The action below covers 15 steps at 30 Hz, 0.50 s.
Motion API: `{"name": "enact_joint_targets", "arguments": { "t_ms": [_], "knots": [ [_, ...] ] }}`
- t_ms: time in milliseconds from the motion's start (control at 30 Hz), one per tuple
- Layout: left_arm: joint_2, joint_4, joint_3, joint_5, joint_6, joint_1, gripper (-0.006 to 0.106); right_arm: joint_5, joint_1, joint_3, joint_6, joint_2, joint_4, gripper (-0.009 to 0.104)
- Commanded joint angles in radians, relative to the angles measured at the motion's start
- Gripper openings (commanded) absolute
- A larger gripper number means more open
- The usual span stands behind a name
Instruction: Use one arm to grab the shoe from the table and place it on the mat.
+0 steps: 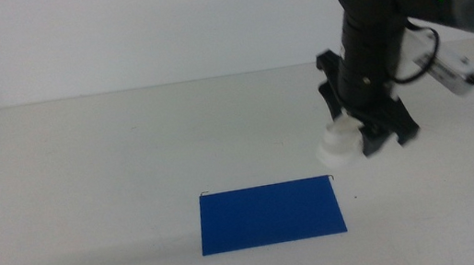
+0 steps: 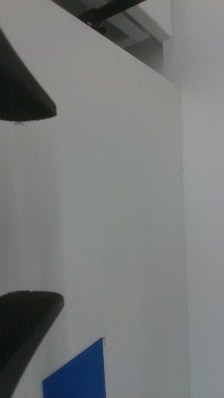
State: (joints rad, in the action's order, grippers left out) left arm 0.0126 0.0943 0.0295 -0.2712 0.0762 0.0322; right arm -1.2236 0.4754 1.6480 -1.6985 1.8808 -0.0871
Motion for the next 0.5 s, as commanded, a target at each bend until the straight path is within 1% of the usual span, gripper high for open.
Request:
{"name": "enact_joint_targets", "arguments": {
  "t_ms": [0,133,233,333,467],
  "knots": [
    [0.014,0.007,0.007,0.080,-0.005,0.005,0.094,-0.065,0.019,-0.049,-0.032,-0.111,-0.038,0.010],
    [0.014,0.007,0.007,0.080,-0.005,0.005,0.094,-0.064,0.040,-0.113,-0.053,-0.158,-0.053,0.010],
    [0.014,0.007,0.007,0.080,-0.005,0.005,0.094,-0.064,0.040,-0.114,-0.007,-0.159,-0.041,0.010],
    [0.014,0.007,0.007,0.080,-0.005,0.005,0.094,-0.064,0.040,-0.114,0.072,-0.159,-0.041,0.010],
    [0.014,0.007,0.007,0.080,-0.005,0.005,0.094,-0.054,0.040,-0.114,0.256,-0.159,-0.054,0.010]
  ]
}}
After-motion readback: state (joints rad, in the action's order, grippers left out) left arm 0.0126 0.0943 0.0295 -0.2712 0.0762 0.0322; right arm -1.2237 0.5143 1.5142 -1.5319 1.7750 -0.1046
